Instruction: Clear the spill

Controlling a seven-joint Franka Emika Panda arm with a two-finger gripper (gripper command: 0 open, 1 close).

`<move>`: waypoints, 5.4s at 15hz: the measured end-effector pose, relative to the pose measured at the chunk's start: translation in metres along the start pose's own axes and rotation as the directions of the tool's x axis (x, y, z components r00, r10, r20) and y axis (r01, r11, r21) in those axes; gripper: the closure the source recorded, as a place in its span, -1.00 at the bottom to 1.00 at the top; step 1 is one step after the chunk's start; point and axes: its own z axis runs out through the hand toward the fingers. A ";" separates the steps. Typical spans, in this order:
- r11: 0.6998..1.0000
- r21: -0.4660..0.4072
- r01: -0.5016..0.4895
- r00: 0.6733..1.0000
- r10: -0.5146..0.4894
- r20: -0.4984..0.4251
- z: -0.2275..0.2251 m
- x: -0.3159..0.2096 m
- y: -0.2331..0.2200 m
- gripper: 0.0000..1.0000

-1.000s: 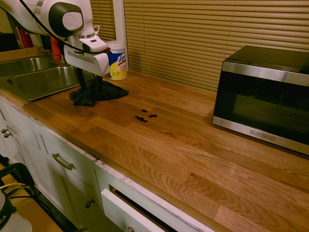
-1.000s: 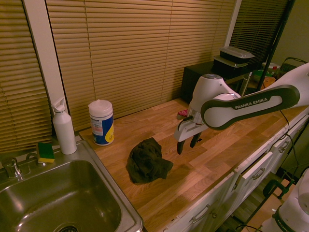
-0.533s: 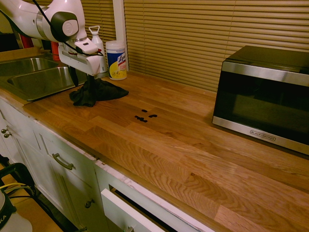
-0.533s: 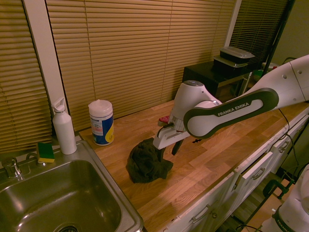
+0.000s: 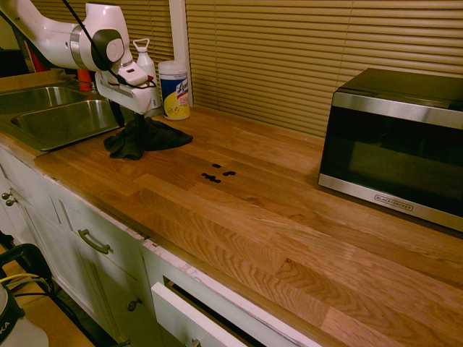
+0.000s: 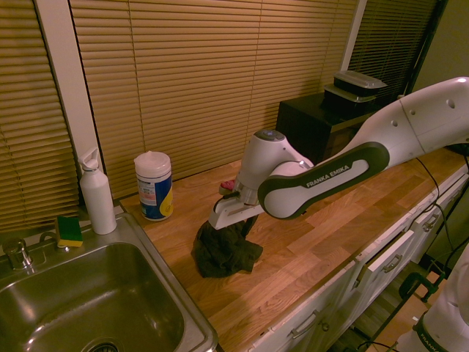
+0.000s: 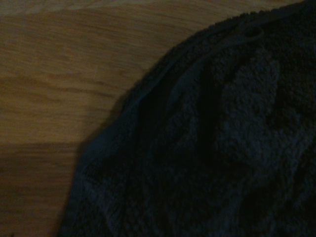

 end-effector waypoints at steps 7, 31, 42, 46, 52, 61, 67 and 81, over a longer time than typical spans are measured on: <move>0.999 -0.020 -0.031 0.999 0.031 -0.031 0.030 0.007 -0.002 1.00; 0.995 -0.077 -0.060 0.996 0.054 -0.069 0.029 0.113 0.036 1.00; 0.984 -0.092 -0.155 0.987 0.150 -0.057 0.015 0.205 0.120 1.00; 0.977 -0.081 -0.198 0.980 0.196 -0.040 0.010 0.235 0.153 1.00; 0.964 -0.067 -0.259 0.966 0.258 -0.023 0.001 0.285 0.218 1.00; 0.938 -0.061 -0.342 0.940 0.342 -0.007 -0.013 0.335 0.306 1.00; 0.947 -0.058 -0.315 0.949 0.315 -0.013 -0.016 0.328 0.316 1.00; 0.988 -0.115 -0.105 0.994 0.107 0.017 -0.005 0.124 0.193 1.00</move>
